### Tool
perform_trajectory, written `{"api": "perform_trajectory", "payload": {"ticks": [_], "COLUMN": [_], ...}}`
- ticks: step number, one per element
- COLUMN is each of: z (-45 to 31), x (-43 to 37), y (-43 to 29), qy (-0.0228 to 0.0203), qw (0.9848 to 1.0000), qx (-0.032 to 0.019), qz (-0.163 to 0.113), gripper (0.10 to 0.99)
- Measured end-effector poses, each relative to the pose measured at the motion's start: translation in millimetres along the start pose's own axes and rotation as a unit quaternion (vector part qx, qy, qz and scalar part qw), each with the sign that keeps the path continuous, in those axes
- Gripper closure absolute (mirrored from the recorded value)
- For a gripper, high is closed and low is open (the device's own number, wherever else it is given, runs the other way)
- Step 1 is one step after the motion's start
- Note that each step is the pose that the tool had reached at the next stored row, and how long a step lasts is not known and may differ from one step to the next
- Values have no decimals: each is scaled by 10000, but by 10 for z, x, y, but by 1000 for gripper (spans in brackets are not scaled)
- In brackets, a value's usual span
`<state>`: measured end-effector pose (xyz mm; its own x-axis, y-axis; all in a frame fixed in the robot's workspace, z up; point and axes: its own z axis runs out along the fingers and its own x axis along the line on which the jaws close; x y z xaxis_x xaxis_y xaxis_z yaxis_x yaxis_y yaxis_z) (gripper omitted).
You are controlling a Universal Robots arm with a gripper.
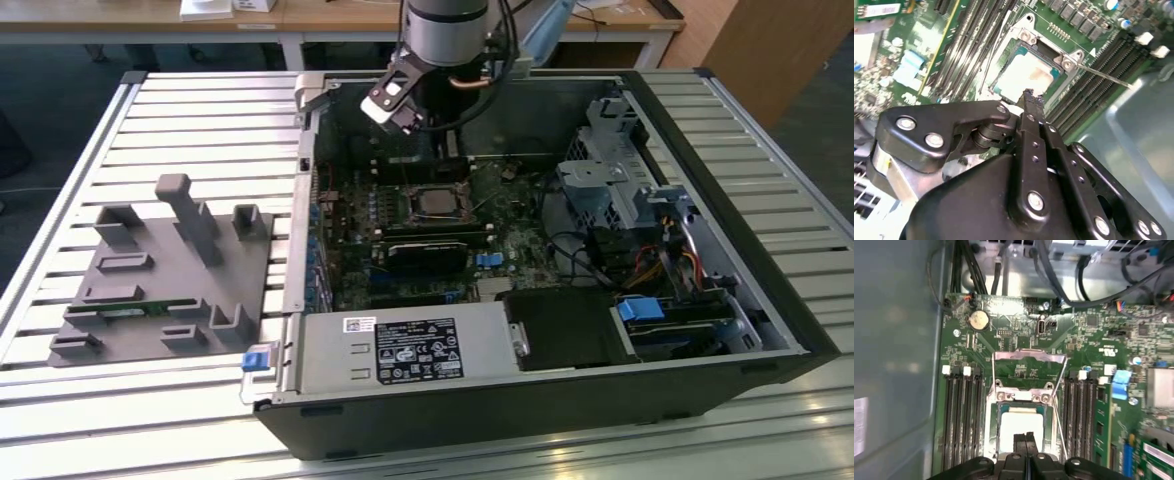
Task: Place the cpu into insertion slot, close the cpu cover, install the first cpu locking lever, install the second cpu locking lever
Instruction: 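Close the cpu cover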
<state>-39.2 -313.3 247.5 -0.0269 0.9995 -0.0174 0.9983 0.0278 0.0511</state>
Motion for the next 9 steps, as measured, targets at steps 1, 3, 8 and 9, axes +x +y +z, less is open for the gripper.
{"api": "perform_trajectory", "payload": {"ticks": [1, 3, 8, 9], "z": [-45, -134, -191, -191], "x": [-1, -3, -34, -56], "y": [2, 7, 9, 8], "qy": [0, 1, 157, 161], "qw": [10000, 10000, 9999, 9999], "qx": [0, 0, -4, -5], "qz": [0, 0, 9, 11], "gripper": [980, 980, 980, 980]}}
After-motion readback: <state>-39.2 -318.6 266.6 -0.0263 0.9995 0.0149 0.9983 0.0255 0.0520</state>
